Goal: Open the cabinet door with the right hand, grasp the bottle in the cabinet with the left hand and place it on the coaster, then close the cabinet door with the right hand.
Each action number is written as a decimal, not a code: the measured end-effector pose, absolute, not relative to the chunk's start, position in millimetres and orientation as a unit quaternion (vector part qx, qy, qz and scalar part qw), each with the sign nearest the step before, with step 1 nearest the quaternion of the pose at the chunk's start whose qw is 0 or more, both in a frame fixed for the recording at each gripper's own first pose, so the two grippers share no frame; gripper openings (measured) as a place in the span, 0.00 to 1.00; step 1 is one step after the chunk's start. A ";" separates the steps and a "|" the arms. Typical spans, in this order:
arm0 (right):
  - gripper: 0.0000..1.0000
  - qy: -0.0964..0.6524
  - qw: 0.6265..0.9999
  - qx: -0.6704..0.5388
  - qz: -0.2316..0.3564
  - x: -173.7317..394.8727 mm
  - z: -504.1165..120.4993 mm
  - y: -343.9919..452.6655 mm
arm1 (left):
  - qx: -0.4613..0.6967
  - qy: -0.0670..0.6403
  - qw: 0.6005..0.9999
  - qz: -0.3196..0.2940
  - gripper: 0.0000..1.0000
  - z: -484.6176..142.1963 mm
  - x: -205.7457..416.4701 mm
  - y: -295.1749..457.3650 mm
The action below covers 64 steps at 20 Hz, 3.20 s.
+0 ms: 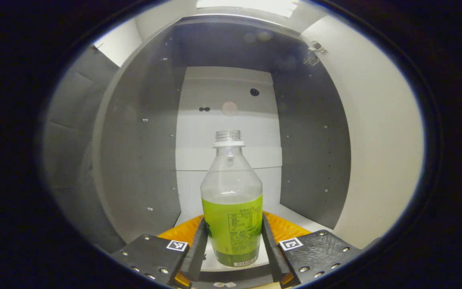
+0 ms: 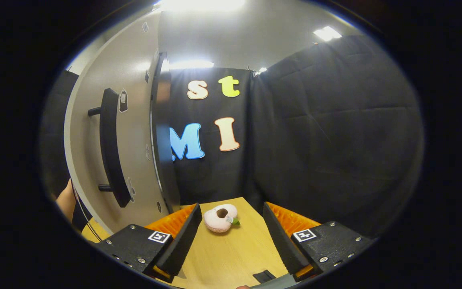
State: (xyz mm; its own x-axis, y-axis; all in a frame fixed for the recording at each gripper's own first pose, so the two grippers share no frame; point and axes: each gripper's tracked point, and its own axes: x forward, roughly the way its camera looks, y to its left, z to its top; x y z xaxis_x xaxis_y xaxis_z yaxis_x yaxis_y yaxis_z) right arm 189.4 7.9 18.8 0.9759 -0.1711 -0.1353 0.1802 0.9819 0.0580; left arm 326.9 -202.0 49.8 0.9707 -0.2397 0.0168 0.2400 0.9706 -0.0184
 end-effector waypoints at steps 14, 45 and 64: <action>0.95 0.058 0.997 0.043 -0.002 175.7 19.0 -6.0 | -0.012 -0.036 0.998 -0.050 0.63 53.4 183.7 -144.1; 0.94 0.115 0.991 0.067 -0.007 177.9 -29.4 -5.1 | 0.032 0.043 0.999 -0.005 0.67 -208.3 0.6 -98.9; 0.95 0.177 0.984 0.008 0.033 175.1 -76.0 28.1 | 0.038 0.094 0.994 0.051 0.94 -295.7 -4.9 -89.8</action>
State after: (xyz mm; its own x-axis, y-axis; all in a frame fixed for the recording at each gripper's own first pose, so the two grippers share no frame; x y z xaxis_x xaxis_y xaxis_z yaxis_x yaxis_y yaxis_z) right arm 175.1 28.1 -76.0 0.9351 0.0683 -0.3478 -0.0624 0.9977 0.0281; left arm -4.9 -89.8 -295.7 0.9771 0.1080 -0.1835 -0.0938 0.9920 0.0842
